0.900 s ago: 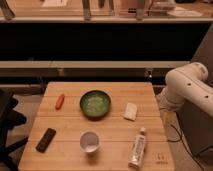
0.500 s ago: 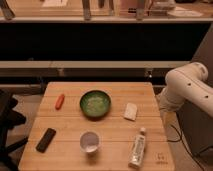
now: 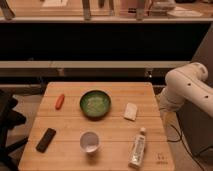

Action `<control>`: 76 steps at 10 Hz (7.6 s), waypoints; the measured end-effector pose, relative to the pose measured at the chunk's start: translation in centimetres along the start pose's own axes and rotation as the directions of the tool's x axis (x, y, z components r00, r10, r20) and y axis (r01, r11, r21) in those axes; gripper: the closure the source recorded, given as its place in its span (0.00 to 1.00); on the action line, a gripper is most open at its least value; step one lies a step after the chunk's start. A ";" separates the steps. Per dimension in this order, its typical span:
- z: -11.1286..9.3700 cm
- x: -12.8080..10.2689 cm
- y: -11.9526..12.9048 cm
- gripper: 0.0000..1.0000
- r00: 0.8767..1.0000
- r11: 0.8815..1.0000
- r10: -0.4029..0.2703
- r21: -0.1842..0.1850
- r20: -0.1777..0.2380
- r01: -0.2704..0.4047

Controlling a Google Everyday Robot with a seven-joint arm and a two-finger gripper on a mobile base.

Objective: Drag the ceramic bowl in a circle

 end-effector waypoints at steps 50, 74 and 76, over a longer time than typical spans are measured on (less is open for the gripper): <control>7.9 -17.0 -8.9 0.20 0.853 0.820 -0.517 0.245 -0.071 0.517; 15.1 -19.7 -8.9 0.20 0.742 0.721 -0.670 0.258 0.020 0.643; 15.5 -20.0 -8.9 0.20 0.738 0.717 -0.675 0.261 0.025 0.647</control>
